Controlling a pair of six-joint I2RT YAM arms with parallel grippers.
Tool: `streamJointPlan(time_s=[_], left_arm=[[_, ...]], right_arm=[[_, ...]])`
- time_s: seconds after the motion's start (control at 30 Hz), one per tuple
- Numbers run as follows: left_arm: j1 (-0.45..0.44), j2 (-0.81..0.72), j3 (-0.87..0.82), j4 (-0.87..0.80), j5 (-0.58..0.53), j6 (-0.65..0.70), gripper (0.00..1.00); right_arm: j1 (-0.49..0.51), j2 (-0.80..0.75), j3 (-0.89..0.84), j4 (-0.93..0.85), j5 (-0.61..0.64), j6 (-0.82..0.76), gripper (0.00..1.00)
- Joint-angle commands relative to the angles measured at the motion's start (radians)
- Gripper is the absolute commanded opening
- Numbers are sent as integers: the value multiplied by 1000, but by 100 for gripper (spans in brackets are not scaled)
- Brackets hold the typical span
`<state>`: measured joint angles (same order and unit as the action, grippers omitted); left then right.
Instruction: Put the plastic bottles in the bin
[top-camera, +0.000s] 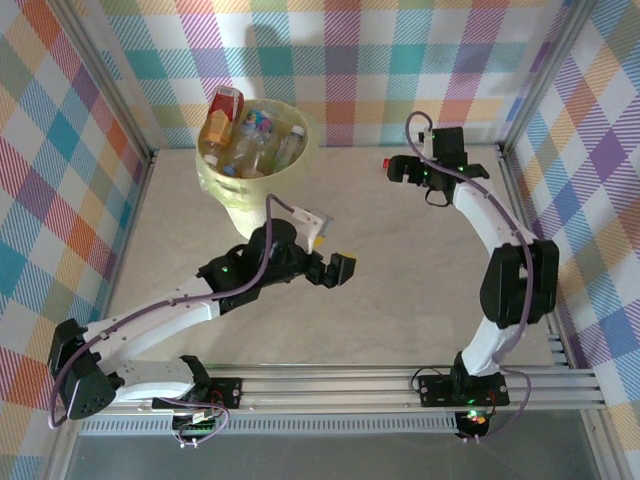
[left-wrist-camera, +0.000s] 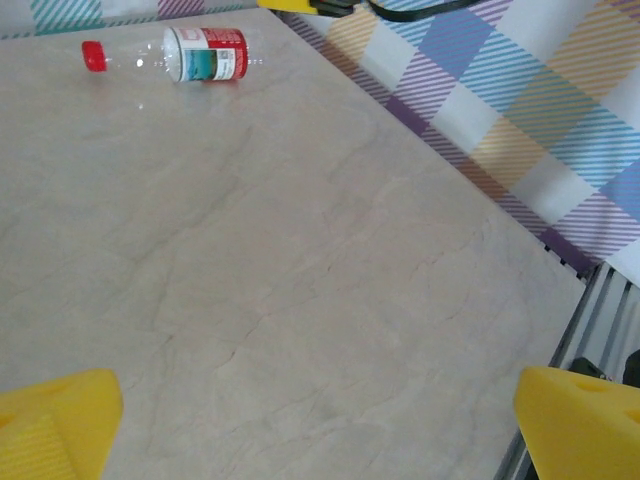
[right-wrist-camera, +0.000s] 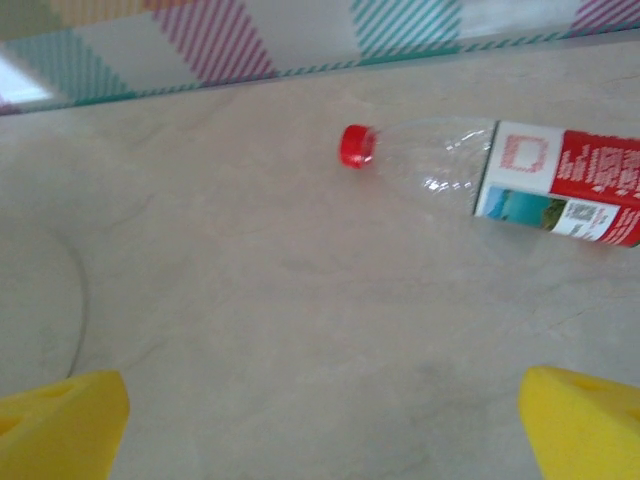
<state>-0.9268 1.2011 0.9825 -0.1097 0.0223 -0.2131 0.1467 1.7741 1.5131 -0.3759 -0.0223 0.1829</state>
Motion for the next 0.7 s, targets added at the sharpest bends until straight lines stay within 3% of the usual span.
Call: streamJointPlan(time_s=[0.0,0.23,0.67], left_arm=[[-34,42,-36,197,-88,-38,100],[-58,135,-57,287,-55,-50,100],[-73,205,-60,274,-36,-92,100]], right_arm=[[-36,76,93,45,17,26,100],[-97,291,314,-10,-13,26,100],[-143,657,810,-243,-31,30,100]])
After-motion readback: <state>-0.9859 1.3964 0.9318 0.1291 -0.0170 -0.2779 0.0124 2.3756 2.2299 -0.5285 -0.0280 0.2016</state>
